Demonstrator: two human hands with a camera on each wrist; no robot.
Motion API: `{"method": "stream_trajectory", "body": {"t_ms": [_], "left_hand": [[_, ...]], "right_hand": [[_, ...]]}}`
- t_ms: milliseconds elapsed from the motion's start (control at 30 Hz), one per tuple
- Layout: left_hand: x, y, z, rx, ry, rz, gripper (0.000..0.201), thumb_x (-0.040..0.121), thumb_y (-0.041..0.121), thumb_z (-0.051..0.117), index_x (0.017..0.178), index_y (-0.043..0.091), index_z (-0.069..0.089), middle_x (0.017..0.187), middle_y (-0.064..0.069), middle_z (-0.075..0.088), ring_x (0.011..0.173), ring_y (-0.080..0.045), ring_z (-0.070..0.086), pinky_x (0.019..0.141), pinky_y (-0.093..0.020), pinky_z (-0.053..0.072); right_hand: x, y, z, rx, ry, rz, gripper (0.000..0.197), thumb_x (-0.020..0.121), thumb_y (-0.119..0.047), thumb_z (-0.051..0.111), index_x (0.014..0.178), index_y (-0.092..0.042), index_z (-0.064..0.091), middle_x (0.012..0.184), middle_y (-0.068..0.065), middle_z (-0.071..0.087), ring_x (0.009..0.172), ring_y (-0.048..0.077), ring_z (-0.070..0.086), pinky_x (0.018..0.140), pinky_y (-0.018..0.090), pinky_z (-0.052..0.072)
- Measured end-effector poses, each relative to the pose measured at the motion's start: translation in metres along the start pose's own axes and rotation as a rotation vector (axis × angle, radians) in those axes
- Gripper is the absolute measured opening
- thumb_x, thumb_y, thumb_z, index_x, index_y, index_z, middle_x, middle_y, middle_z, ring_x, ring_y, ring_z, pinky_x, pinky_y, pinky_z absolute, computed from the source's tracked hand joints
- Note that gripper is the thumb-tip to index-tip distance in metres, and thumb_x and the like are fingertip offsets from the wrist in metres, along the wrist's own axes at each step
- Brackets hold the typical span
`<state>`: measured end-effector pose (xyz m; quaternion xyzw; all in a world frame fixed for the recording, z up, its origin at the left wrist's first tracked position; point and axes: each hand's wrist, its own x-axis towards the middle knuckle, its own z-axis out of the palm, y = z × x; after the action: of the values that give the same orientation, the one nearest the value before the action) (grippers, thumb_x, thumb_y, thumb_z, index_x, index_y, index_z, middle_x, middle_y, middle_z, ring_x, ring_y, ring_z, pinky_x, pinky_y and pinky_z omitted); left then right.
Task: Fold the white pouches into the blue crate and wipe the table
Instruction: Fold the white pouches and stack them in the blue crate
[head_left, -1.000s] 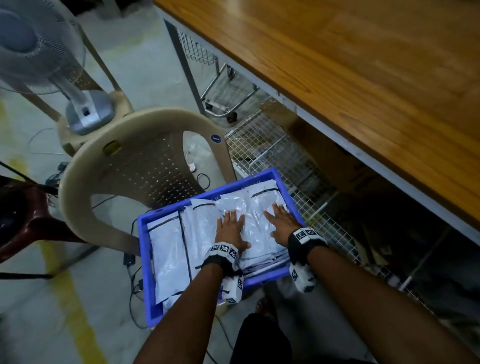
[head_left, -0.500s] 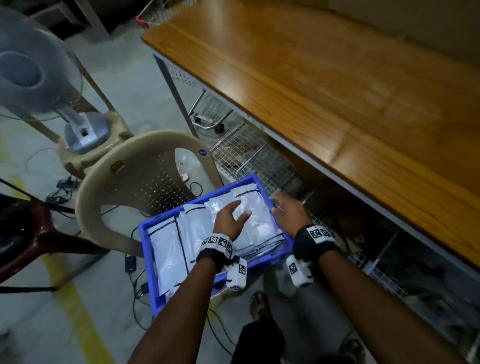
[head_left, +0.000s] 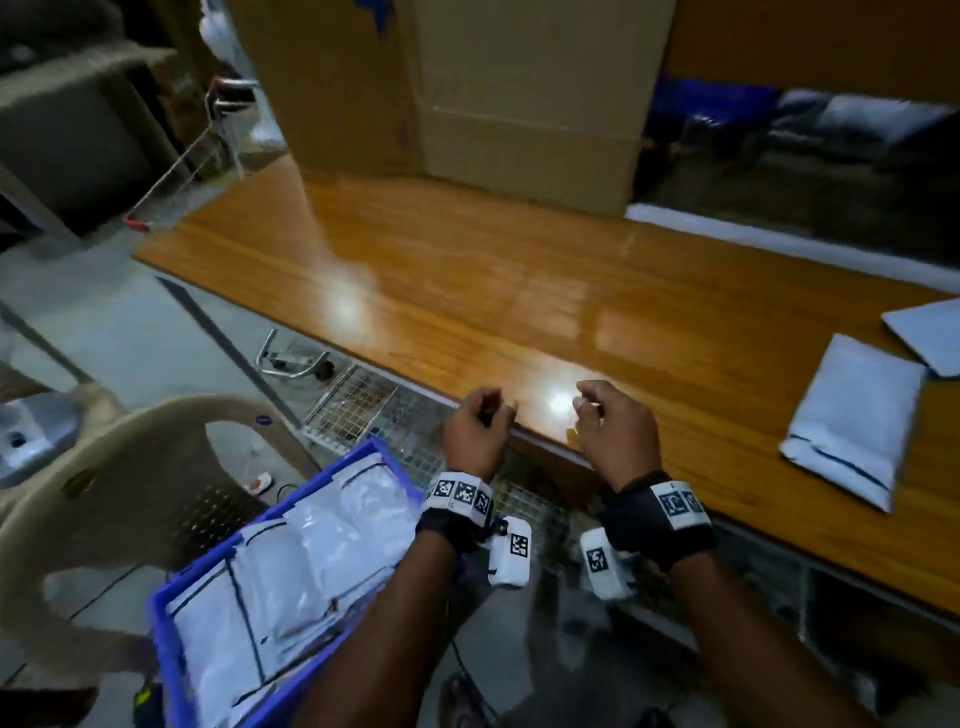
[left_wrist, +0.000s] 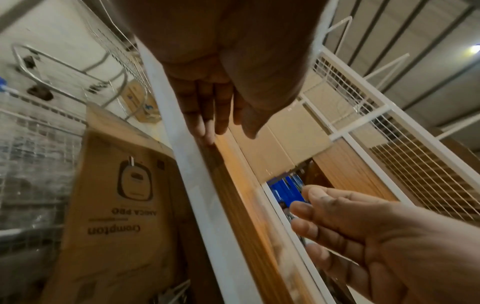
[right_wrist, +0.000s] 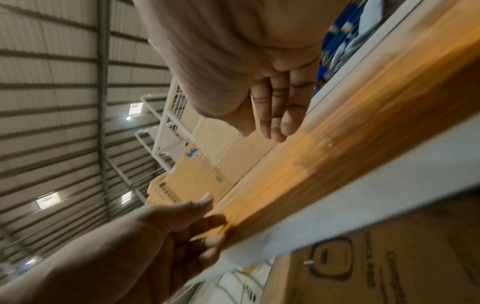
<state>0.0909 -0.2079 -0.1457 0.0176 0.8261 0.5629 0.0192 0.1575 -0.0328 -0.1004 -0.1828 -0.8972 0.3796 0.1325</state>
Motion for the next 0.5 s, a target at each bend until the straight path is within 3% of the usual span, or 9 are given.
{"method": "stream_trajectory", "body": {"t_ms": [133, 267, 333, 400, 500], "left_hand": [[-0.018, 0.022, 0.060, 0.008, 0.005, -0.047, 0.022, 0.086, 0.035, 0.073, 0.102, 0.021, 0.068, 0.097, -0.004, 0.073, 0.093, -0.022, 0.068, 0.086, -0.043, 0.058], [-0.038, 0.047, 0.099, 0.099, -0.014, 0.007, 0.025, 0.085, 0.036, 0.073, 0.104, 0.020, 0.071, 0.092, 0.000, 0.075, 0.084, -0.016, 0.070, 0.078, -0.037, 0.060], [-0.044, 0.060, 0.117, 0.099, -0.023, 0.034, 0.026, 0.084, 0.034, 0.074, 0.103, 0.017, 0.071, 0.089, 0.000, 0.074, 0.081, -0.015, 0.070, 0.076, -0.039, 0.061], [-0.048, 0.072, 0.135, 0.103, -0.062, 0.046, 0.027, 0.083, 0.033, 0.077, 0.102, 0.015, 0.071, 0.085, 0.001, 0.072, 0.080, -0.015, 0.070, 0.077, -0.039, 0.060], [-0.056, 0.087, 0.165, 0.110, -0.159, 0.068, 0.032, 0.082, 0.035, 0.078, 0.104, 0.012, 0.071, 0.090, -0.001, 0.072, 0.083, -0.016, 0.069, 0.079, -0.038, 0.060]], "right_hand": [[0.000, 0.057, -0.075, -0.037, 0.108, 0.079, 0.031, 0.095, -0.030, 0.059, 0.125, -0.022, 0.064, 0.120, 0.005, 0.068, 0.107, 0.025, 0.063, 0.086, 0.033, 0.050], [-0.002, 0.123, -0.137, -0.149, 0.293, 0.116, 0.032, 0.093, -0.027, 0.061, 0.123, -0.016, 0.064, 0.120, 0.013, 0.065, 0.111, 0.035, 0.058, 0.090, 0.040, 0.048], [0.003, 0.157, -0.161, -0.193, 0.313, 0.188, 0.040, 0.092, -0.031, 0.061, 0.128, -0.014, 0.060, 0.131, 0.013, 0.060, 0.121, 0.034, 0.052, 0.100, 0.042, 0.044], [0.008, 0.187, -0.177, -0.263, 0.186, 0.291, 0.054, 0.094, -0.041, 0.056, 0.141, -0.015, 0.049, 0.149, 0.015, 0.043, 0.136, 0.034, 0.039, 0.111, 0.047, 0.033], [0.009, 0.208, -0.191, -0.372, -0.129, 0.368, 0.066, 0.099, -0.054, 0.038, 0.153, -0.020, 0.026, 0.161, 0.014, 0.015, 0.147, 0.033, 0.018, 0.117, 0.047, 0.023]]}}
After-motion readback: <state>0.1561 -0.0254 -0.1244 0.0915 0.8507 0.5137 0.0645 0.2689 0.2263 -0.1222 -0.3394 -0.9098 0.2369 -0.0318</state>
